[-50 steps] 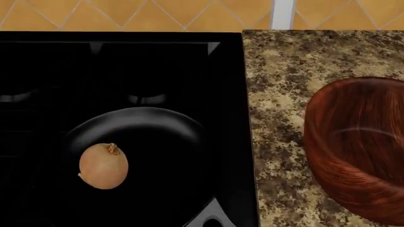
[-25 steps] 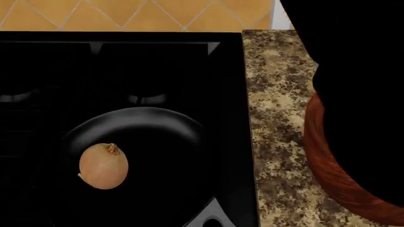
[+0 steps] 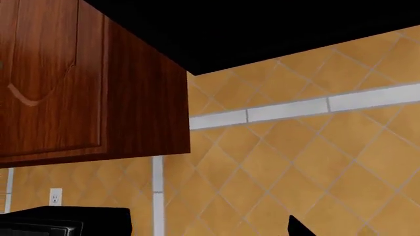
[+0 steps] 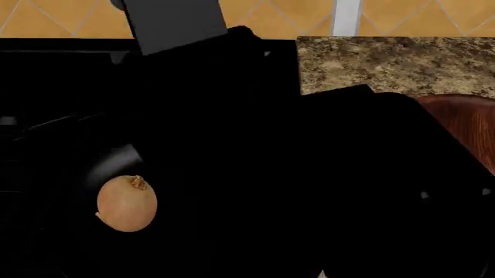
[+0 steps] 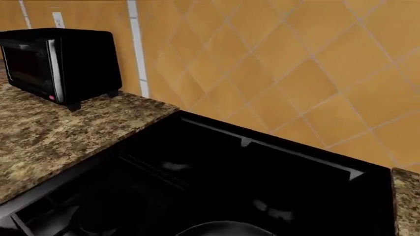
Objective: Pick the onion from the pan and place it in the bowl.
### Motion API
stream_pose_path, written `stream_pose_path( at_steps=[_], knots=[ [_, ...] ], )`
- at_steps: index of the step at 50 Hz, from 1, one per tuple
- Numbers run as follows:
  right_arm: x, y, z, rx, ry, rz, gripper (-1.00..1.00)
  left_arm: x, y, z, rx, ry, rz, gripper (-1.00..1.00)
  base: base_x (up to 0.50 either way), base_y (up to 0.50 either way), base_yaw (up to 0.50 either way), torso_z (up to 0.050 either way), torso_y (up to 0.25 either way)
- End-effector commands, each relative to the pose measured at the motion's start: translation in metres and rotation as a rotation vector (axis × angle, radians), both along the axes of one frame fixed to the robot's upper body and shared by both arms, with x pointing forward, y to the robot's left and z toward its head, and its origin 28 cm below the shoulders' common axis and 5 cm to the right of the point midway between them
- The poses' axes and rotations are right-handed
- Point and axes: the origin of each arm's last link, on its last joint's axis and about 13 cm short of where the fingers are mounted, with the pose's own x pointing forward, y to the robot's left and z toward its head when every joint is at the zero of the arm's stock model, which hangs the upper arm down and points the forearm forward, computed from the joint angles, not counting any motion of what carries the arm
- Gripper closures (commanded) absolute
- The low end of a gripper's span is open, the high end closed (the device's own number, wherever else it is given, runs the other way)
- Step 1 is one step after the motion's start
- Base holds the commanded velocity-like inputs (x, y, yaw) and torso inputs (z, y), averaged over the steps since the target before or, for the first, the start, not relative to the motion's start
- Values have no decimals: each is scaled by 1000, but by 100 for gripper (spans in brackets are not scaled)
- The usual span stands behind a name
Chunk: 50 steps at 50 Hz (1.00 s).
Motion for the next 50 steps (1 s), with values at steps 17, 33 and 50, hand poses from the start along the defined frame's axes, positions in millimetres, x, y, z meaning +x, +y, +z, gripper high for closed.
stream_pose_path(
  at_steps=[17,33,50],
  knots=[
    [-9,22,-54,-162,148,99,-100,10,5,-15,-21,34,8,-100,0,0,0,0,0],
    [-5,19,-65,-200,172,83,-100,10,5,-17,-22,38,8,-100,0,0,0,0,0],
    [17,22,-66,-204,176,59,-100,11,5,-16,-20,41,12,-100,0,0,0,0,0]
  ],
)
